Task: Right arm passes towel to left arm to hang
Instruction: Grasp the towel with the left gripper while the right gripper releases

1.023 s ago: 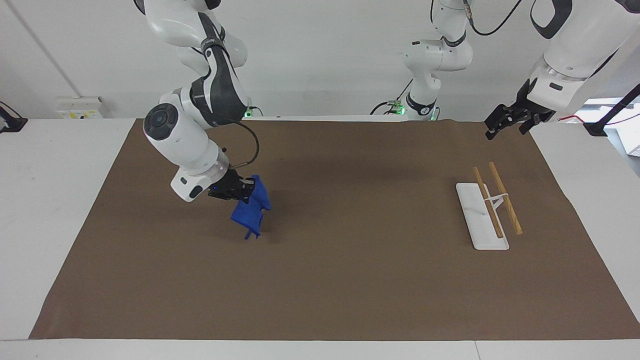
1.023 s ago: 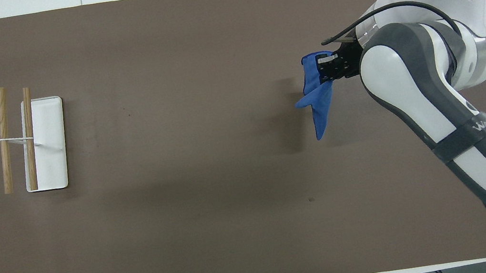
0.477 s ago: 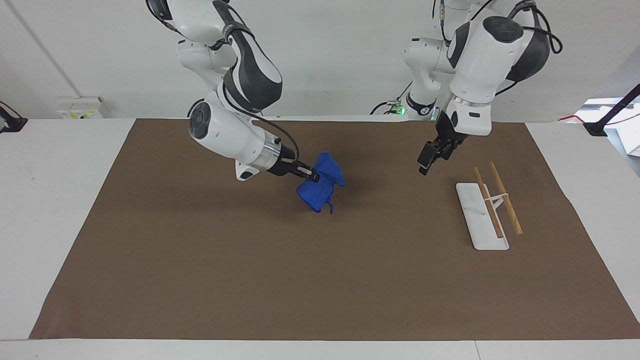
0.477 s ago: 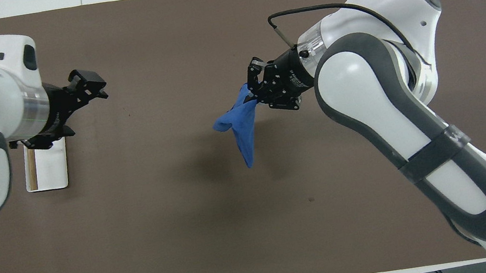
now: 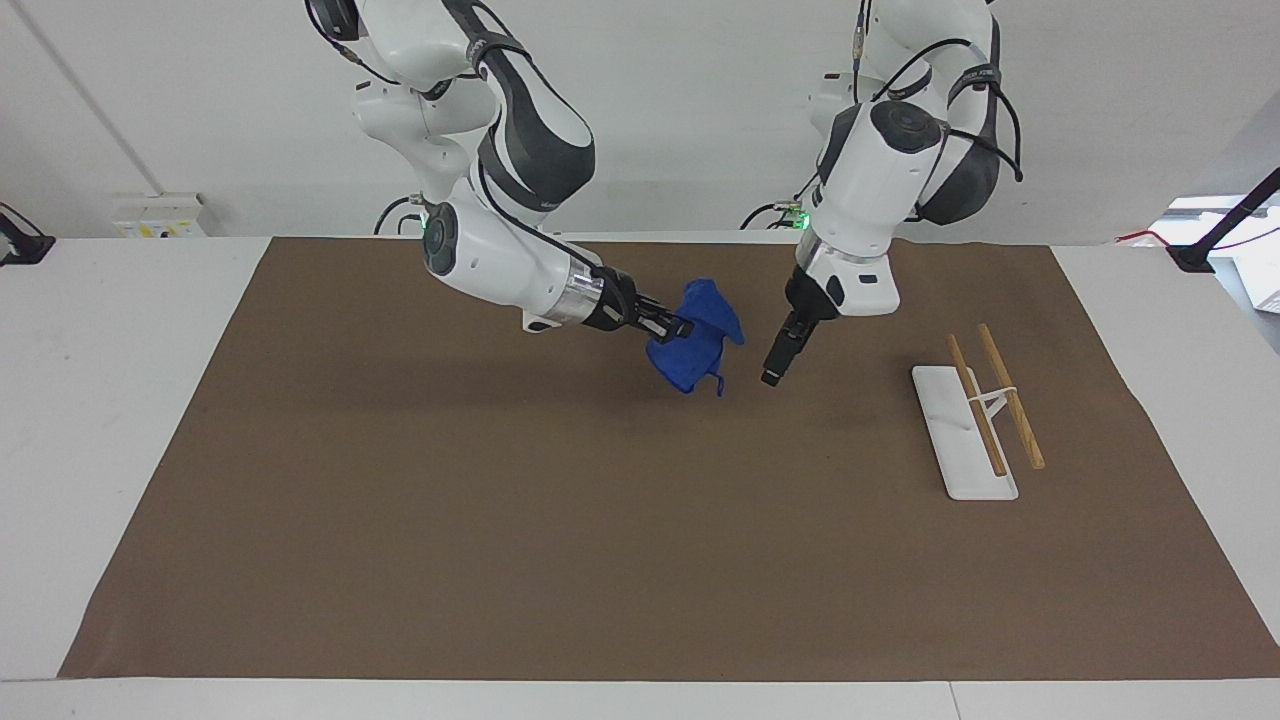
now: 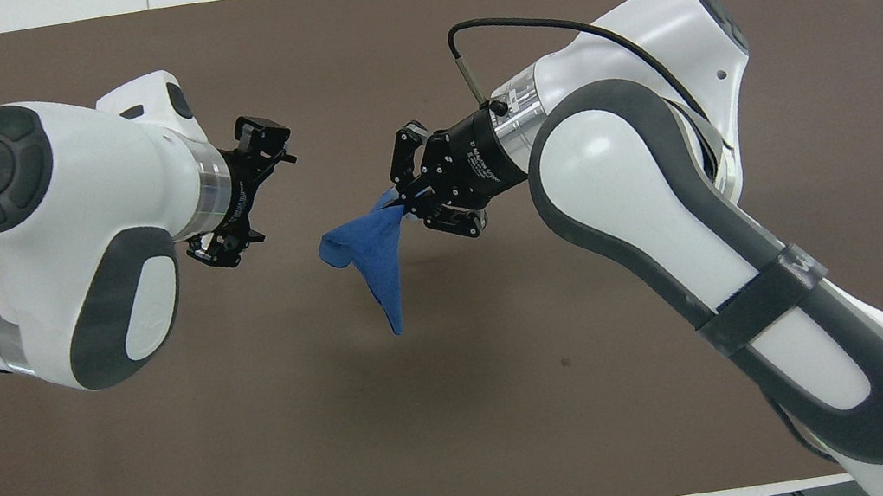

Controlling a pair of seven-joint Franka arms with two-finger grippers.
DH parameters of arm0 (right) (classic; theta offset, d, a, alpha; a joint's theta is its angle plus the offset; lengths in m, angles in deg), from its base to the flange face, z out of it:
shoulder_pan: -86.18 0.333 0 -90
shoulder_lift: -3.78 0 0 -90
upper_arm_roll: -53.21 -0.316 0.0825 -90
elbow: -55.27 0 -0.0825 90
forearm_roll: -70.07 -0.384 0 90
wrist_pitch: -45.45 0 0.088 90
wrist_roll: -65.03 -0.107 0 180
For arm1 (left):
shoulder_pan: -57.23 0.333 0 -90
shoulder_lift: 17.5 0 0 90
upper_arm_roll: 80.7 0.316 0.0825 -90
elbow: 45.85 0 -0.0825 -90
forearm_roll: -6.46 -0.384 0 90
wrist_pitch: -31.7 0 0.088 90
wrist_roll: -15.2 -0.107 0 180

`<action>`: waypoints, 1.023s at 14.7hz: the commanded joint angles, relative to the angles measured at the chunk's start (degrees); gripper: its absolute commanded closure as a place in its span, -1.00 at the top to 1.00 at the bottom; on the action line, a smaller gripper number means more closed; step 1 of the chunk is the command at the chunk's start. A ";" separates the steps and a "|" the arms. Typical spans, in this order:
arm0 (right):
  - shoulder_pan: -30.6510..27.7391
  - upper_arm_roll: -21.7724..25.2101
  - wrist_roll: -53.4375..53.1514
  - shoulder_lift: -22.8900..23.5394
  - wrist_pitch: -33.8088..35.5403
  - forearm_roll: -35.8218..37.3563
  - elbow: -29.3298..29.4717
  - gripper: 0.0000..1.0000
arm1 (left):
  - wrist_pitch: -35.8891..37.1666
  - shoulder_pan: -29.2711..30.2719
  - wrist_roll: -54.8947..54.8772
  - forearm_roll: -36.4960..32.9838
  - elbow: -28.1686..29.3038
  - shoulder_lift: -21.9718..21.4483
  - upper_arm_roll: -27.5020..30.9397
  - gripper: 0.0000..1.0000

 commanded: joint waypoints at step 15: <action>1.18 -0.33 -2.23 -0.74 -3.27 -1.55 -1.68 -0.99 | 7.29 -3.40 7.36 0.67 1.52 -1.23 0.92 -1.00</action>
